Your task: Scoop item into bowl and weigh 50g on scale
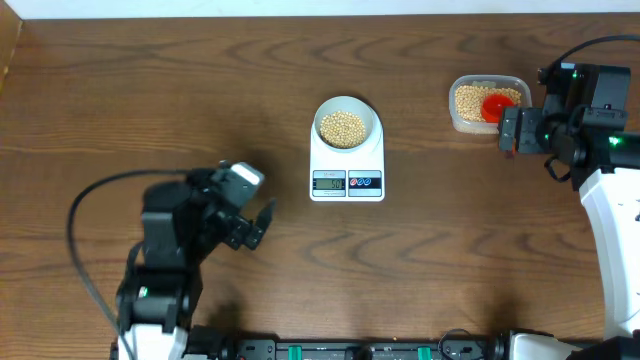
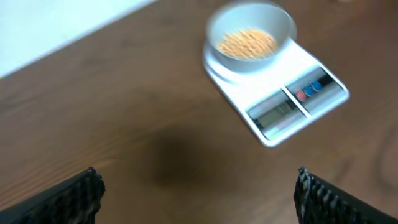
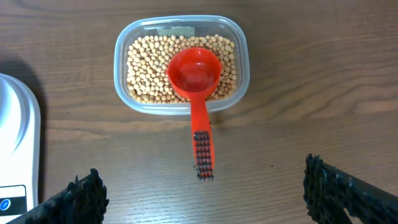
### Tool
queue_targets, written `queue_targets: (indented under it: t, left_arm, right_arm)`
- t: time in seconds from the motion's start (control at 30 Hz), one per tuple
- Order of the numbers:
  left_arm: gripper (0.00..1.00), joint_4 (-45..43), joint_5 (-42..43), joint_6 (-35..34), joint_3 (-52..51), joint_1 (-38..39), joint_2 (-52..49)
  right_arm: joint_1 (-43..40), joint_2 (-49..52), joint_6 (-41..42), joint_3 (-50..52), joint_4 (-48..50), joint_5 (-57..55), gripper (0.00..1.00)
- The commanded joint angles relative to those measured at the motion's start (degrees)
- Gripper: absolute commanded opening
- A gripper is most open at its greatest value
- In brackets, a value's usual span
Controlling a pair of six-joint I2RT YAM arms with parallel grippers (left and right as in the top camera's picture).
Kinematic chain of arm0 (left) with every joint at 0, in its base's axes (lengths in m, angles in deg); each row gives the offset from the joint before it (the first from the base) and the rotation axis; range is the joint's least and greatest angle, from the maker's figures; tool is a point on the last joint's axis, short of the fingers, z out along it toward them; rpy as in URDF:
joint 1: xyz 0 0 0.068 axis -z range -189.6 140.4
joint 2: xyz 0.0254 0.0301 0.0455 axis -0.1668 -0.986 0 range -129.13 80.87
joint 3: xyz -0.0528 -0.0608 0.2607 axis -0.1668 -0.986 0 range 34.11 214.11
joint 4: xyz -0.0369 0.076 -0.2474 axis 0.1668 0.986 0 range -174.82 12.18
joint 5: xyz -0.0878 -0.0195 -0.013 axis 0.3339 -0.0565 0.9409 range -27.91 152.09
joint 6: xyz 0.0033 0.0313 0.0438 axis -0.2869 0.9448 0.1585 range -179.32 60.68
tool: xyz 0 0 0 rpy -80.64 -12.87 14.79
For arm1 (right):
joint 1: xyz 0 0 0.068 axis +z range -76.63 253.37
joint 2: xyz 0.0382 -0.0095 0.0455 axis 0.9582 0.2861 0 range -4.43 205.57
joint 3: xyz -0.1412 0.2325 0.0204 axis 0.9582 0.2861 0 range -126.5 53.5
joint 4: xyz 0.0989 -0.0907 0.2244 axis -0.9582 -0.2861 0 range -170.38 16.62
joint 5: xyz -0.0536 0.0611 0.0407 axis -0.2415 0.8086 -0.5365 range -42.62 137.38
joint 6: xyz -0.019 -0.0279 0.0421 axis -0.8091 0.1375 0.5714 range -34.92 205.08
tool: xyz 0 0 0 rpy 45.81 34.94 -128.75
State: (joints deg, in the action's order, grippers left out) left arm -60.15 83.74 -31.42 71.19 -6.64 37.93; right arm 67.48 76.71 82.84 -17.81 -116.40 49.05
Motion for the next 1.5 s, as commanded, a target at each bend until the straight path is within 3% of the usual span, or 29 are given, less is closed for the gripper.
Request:
queue_targets:
  t: [0.0,0.43,0.57,0.67,0.93,1.27,1.47]
  left_arm:
    - [1.0,-2.3,-4.5,-8.7,-1.8,-2.6,5.1]
    - [1.0,-26.6,-12.1,-25.7,-18.7,-9.0,24.2]
    - [1.0,-34.2,-13.9,-28.0,-25.4,-9.2,31.3]
    - [1.0,-34.5,-16.8,-31.9,-28.0,-9.2,36.1]
    - [1.0,-34.4,-18.3,-33.7,-31.8,-9.2,42.9]
    - [1.0,-33.8,-19.8,-39.7,-36.9,-8.6,42.8]
    - [1.0,-25.7,-21.3,-43.6,-36.9,-8.6,42.8]
  right_arm:
    - [0.0,-0.4,-0.8,-1.0,-0.1,0.0,0.99]
    - [0.0,-0.4,-0.8,-1.0,-0.1,0.0,0.99]
    - [0.0,-0.4,-0.8,-1.0,-0.1,0.0,0.99]
    - [0.0,-0.4,-0.8,-1.0,-0.1,0.0,0.99]
    - [0.0,-0.4,-0.8,-1.0,-0.1,0.0,0.99]
    - [0.0,-0.4,-0.8,-1.0,-0.1,0.0,0.99]
    - [0.0,-0.4,-0.8,-1.0,-0.1,0.0,0.99]
